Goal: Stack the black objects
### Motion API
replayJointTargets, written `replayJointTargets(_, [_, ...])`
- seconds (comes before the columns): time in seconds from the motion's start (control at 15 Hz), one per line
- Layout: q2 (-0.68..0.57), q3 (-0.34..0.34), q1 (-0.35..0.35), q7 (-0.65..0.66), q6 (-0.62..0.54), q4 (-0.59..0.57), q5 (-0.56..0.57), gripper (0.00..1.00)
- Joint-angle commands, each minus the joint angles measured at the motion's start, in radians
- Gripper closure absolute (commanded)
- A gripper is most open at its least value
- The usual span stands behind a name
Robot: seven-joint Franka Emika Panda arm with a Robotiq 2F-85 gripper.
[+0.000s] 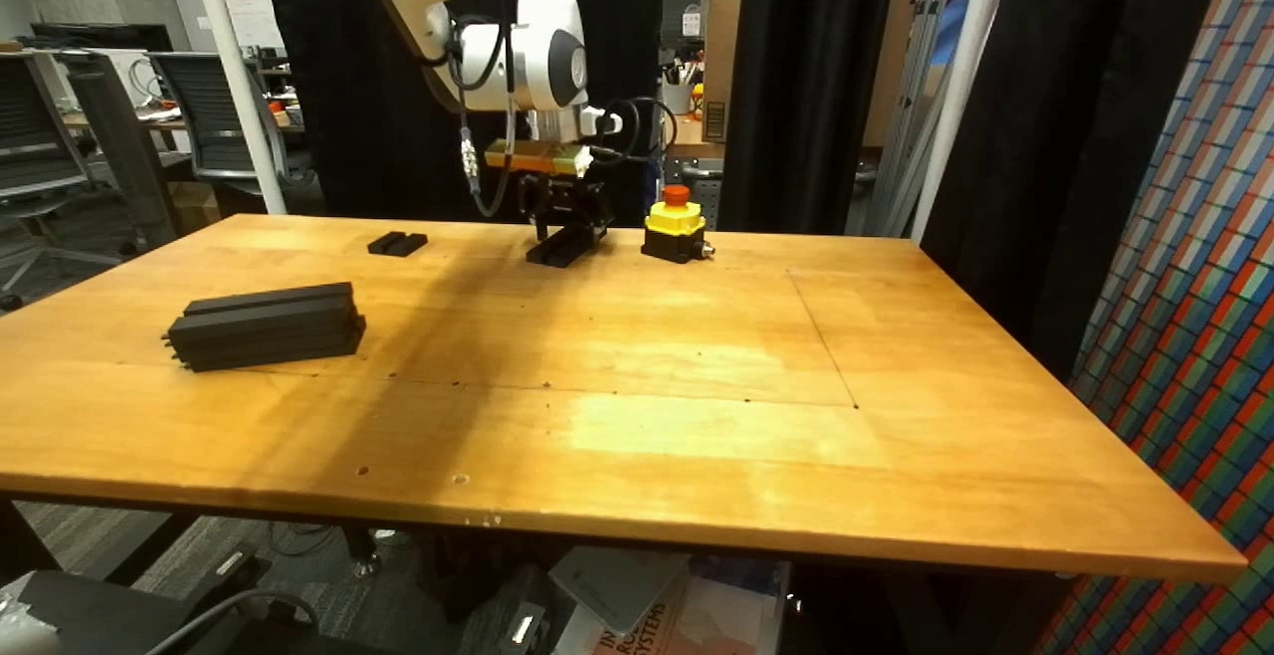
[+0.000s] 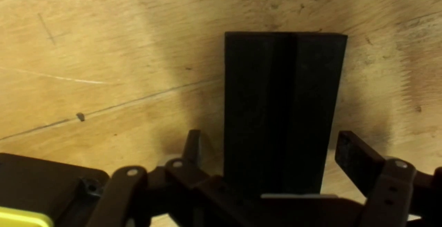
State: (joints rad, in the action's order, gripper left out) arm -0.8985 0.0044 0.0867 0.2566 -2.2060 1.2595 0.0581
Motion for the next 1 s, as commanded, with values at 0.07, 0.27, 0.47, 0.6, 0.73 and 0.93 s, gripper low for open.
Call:
replayJointTargets(0.07, [-0.031, 0.002, -0.002, -0.025, 0.027, -0.056, -0.034, 0.00])
replayJointTargets(0.27, [-0.036, 0.001, -0.001, -0.024, 0.020, -0.055, -0.035, 0.25])
replayJointTargets(0.47, [-0.038, 0.002, 0.000, -0.022, 0.022, -0.064, -0.036, 0.41])
replayJointTargets(0.6, [-0.036, 0.003, 0.001, -0.015, 0.034, -0.070, -0.040, 0.55])
replayJointTargets(0.73, [-0.026, 0.001, 0.004, 0.006, 0.057, -0.062, -0.047, 0.55])
replayJointTargets(0.93, [0.015, -0.004, 0.017, 0.066, 0.088, -0.024, -0.071, 0.55])
